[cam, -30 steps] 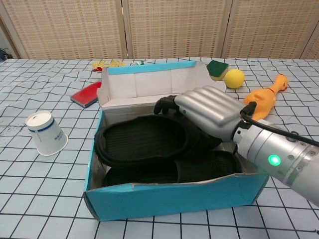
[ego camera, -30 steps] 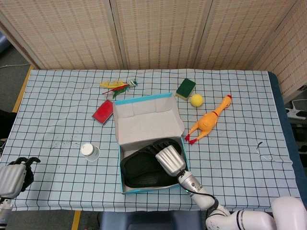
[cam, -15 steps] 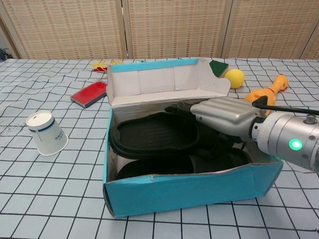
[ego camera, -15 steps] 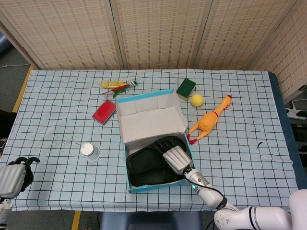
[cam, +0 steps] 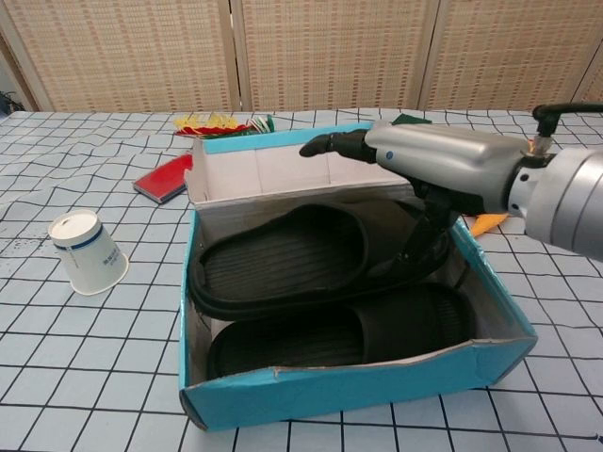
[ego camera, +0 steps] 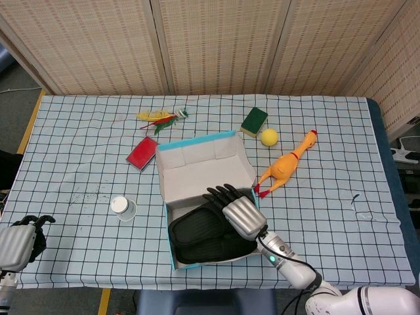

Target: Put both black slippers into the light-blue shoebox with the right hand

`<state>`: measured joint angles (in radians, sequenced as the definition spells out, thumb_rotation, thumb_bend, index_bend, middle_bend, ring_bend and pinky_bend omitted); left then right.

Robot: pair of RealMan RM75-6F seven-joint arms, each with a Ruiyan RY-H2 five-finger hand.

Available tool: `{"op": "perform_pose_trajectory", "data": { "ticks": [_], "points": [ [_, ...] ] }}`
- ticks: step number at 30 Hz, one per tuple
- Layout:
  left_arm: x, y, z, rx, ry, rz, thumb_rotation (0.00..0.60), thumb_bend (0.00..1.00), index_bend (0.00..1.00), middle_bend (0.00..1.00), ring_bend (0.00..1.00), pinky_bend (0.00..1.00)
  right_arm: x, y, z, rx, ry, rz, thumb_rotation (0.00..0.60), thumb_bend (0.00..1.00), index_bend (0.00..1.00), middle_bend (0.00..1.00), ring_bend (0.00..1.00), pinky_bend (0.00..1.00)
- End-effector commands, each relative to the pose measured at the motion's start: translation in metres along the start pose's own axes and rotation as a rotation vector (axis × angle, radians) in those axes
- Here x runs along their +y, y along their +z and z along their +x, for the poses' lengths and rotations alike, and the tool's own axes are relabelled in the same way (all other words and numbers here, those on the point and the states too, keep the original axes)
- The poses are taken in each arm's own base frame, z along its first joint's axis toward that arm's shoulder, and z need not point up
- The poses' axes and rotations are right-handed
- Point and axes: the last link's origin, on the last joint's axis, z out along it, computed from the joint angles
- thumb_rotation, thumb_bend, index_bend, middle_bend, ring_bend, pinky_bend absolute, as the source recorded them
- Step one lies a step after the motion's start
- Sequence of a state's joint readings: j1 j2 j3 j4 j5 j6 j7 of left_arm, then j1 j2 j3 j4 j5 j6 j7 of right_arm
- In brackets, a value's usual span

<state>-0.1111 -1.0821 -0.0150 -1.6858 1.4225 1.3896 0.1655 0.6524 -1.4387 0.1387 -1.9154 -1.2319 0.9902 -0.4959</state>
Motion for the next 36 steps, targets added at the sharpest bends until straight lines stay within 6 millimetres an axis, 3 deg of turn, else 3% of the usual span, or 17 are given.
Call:
{"op": "perform_pose_trajectory", "data": {
  "ticks": [1,5,8,10,13,17,22,36],
  "points": [
    [0.000,0.000,0.000,-0.001,0.001,0.000,0.600,0.41,0.36,0.31,0.30,0.46,0.001,-0.004,0.002,0.027,0.009,0.001,0.600,0.06,0.00,0.00,0.00,0.00],
    [0.001,0.000,0.000,0.000,0.000,-0.002,0.600,0.41,0.36,0.31,0.30,0.46,0.000,-0.001,-0.005,0.080,-0.019,-0.009,0.600,0.06,0.01,0.00,0.00,0.01],
    [0.000,0.000,0.000,0.002,0.000,-0.001,0.600,0.41,0.36,0.31,0.30,0.46,-0.002,0.004,-0.012,0.128,-0.021,-0.007,0.600,0.06,0.10,0.10,0.02,0.18],
    [0.000,0.000,0.000,0.000,0.000,0.000,0.600,0.41,0.36,0.31,0.30,0.46,-0.005,0.008,-0.019,0.145,-0.006,0.001,0.600,0.06,0.28,0.30,0.19,0.37],
    [0.000,0.000,-0.001,-0.003,0.001,-0.001,0.600,0.41,0.36,0.31,0.30,0.46,-0.012,0.012,-0.027,0.143,0.036,0.023,0.600,0.06,0.57,0.51,0.43,0.56],
    [0.001,-0.001,0.000,0.000,-0.001,-0.005,0.600,0.41,0.36,0.31,0.30,0.46,-0.017,0.015,-0.036,0.156,0.052,0.054,0.600,0.12,0.74,0.63,0.57,0.69],
    [0.000,-0.001,0.001,0.002,-0.005,-0.002,0.600,0.41,0.36,0.31,0.30,0.46,-0.015,0.015,-0.045,0.166,0.019,0.059,0.600,0.19,0.79,0.67,0.61,0.73],
    [0.000,-0.001,0.000,0.000,-0.003,-0.003,0.600,0.41,0.36,0.31,0.30,0.46,0.007,0.018,-0.063,0.100,-0.031,-0.005,0.600,0.19,0.79,0.68,0.61,0.73]
  ]
}}
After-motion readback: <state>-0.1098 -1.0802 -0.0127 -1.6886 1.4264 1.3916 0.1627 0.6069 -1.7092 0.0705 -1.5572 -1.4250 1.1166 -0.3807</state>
